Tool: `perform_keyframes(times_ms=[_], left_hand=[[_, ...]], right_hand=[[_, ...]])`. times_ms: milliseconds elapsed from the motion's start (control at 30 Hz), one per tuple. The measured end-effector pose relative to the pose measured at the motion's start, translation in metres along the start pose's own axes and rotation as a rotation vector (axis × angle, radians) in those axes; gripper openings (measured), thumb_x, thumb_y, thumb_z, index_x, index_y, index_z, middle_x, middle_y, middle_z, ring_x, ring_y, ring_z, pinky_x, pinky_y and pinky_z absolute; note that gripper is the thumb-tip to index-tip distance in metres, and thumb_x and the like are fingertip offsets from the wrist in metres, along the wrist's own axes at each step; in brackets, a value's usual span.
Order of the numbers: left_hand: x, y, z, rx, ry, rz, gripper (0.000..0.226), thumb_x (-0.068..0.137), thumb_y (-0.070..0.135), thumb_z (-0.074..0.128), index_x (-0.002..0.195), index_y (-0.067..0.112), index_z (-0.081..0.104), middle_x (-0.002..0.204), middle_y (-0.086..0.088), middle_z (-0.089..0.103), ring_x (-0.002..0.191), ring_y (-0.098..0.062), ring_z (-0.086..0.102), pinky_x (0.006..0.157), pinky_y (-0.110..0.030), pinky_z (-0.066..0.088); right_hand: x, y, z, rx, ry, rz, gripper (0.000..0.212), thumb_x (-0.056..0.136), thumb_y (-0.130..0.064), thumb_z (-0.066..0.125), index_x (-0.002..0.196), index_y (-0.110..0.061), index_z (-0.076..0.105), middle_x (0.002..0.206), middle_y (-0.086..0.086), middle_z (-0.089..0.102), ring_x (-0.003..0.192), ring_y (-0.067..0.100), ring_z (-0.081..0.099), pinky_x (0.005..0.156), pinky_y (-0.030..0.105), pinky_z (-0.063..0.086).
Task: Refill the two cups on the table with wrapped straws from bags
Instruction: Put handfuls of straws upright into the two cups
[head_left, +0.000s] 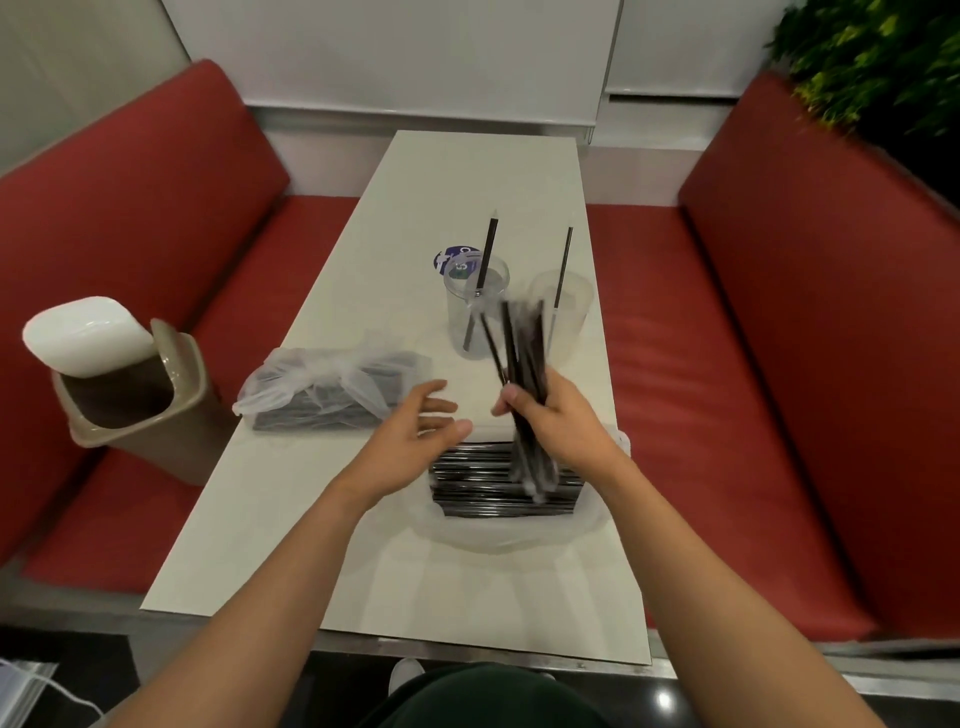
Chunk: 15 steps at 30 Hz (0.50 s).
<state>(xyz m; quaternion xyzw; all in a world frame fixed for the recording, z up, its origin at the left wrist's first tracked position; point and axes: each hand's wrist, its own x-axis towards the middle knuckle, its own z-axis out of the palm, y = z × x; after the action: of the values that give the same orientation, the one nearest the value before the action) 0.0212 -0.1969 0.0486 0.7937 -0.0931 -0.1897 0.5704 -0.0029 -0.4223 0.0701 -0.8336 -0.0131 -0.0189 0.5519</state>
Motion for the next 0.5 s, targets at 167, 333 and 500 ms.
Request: perform_keyframes(times_ms=[167, 333, 500], left_hand=[[0.010, 0.027, 0.030, 0.061, -0.186, 0.054, 0.047, 0.100, 0.043, 0.060, 0.143, 0.032, 0.046, 0.127, 0.024, 0.062, 0.120, 0.000, 0.062, 0.096, -0.013, 0.049], [0.020, 0.025, 0.039, -0.001, -0.229, 0.120, 0.056, 0.108, 0.041, 0.049, 0.159, 0.028, 0.032, 0.152, 0.021, 0.049, 0.141, 0.007, 0.042, 0.120, -0.029, 0.034], [0.011, 0.013, 0.042, -0.178, -0.117, 0.116, 0.043, 0.110, 0.036, 0.047, 0.153, 0.038, 0.040, 0.124, -0.001, 0.071, 0.079, -0.030, 0.068, 0.071, -0.041, 0.059]], right_hand=[[0.014, -0.021, 0.017, 0.532, 0.083, 0.168, 0.020, 0.106, -0.016, 0.058, 0.117, 0.000, 0.063, 0.103, 0.014, 0.078, 0.109, 0.021, 0.074, 0.100, 0.043, 0.057], [0.021, -0.020, 0.030, 0.563, 0.060, 0.273, 0.018, 0.106, -0.022, 0.058, 0.113, -0.011, 0.071, 0.108, -0.002, 0.080, 0.114, 0.016, 0.070, 0.106, 0.042, 0.053], [0.025, -0.018, 0.041, 0.376, 0.030, 0.234, 0.032, 0.101, -0.038, 0.066, 0.132, -0.028, 0.061, 0.124, -0.011, 0.072, 0.118, 0.004, 0.065, 0.105, 0.032, 0.050]])
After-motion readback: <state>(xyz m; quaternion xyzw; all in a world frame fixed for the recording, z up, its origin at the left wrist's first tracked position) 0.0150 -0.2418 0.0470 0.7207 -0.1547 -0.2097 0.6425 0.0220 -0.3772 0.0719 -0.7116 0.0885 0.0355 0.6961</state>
